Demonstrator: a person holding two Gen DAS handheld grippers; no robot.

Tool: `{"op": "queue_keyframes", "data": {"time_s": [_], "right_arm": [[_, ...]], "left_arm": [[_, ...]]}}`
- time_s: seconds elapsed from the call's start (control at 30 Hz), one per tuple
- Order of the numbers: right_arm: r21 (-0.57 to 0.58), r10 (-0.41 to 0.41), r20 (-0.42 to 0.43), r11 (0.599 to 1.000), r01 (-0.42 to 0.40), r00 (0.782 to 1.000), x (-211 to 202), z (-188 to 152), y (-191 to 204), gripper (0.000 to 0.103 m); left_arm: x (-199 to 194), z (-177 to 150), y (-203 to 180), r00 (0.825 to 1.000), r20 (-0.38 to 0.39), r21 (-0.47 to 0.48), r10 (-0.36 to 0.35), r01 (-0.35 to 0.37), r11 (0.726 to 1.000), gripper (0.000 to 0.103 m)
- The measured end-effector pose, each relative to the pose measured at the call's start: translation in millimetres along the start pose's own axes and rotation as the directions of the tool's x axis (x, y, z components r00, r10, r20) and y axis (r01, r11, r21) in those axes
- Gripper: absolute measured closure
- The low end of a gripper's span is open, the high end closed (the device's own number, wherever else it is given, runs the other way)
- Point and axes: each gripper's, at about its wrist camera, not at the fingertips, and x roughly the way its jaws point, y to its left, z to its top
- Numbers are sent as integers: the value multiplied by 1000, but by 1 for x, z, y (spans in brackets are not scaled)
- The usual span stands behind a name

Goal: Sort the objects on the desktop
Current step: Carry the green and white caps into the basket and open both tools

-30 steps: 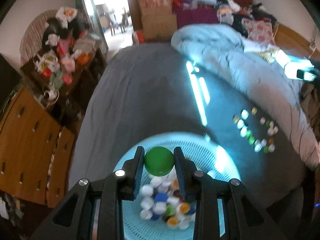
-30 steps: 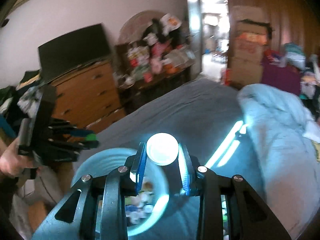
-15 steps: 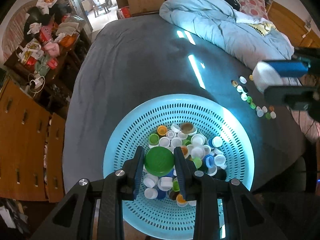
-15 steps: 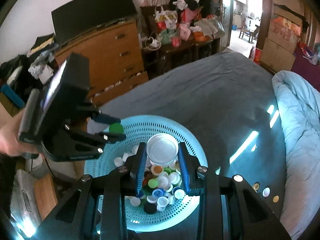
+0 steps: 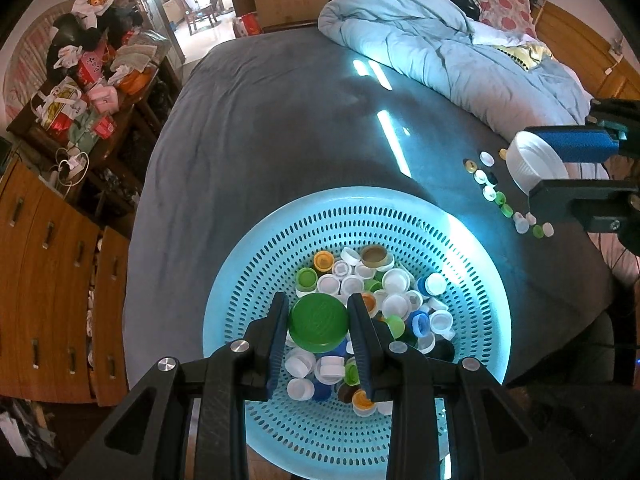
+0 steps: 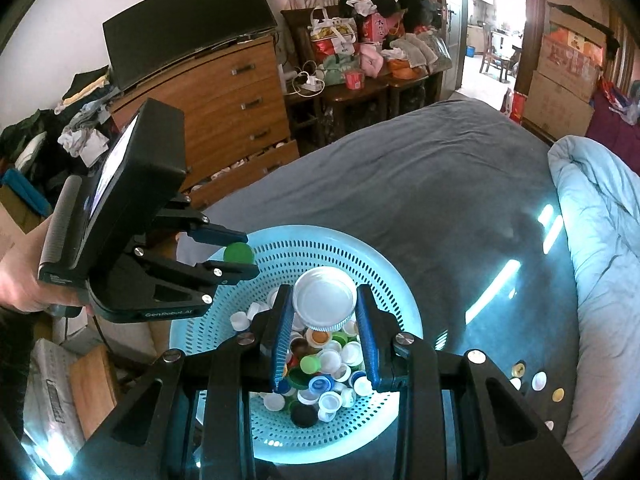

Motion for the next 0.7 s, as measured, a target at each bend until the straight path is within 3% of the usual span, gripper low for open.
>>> {"op": "queue_keyframes", "data": {"time_s": [0.03,0.07,0.1,0.13,0.17,0.2,0.33,0.5,0.57,0.63,0.7], "right_arm": [[5,5,4,1000,-6,1000,-1,-1,0,75],[15,13,11,1000,-13,1000,-4,-1,0,75],[24,23,16,999,-24,1000,-6,-1,-1,71],[33,36,23,999,-37,999,-8,-1,-3,66],[38,33,37,999,-35,999,-11,0,-3,53],[41,24,59,999,-26,998,-15,0,-3,48],[88,42,120,995,-52,992,-30,-5,-14,48],[96,3,196,995,-22,981,-54,-41,-28,48],[92,-72,249,994,50,966,-70,-68,-30,48],[96,-136,297,989,112,945,-85,-105,-36,45],[121,-211,327,976,181,921,-97,-150,-42,35]], "left_arm": [[0,1,2,1000,2,-9,3,-3,1000,54],[0,1,4,1000,8,-23,11,-11,1000,23],[-2,1,5,1000,18,-34,22,-21,999,8],[-4,0,7,999,30,-46,25,-23,999,1],[-7,1,10,999,42,-59,23,-20,998,1],[-9,0,11,998,50,-65,30,-27,998,1],[-17,-3,4,996,80,-52,49,-45,998,1],[-44,-4,-25,976,212,-34,48,-41,999,1],[-64,-8,-53,950,307,-13,50,-49,999,0],[-83,-16,-87,912,407,22,46,-60,998,0],[-96,-27,-133,869,494,57,34,-72,996,0]]}}
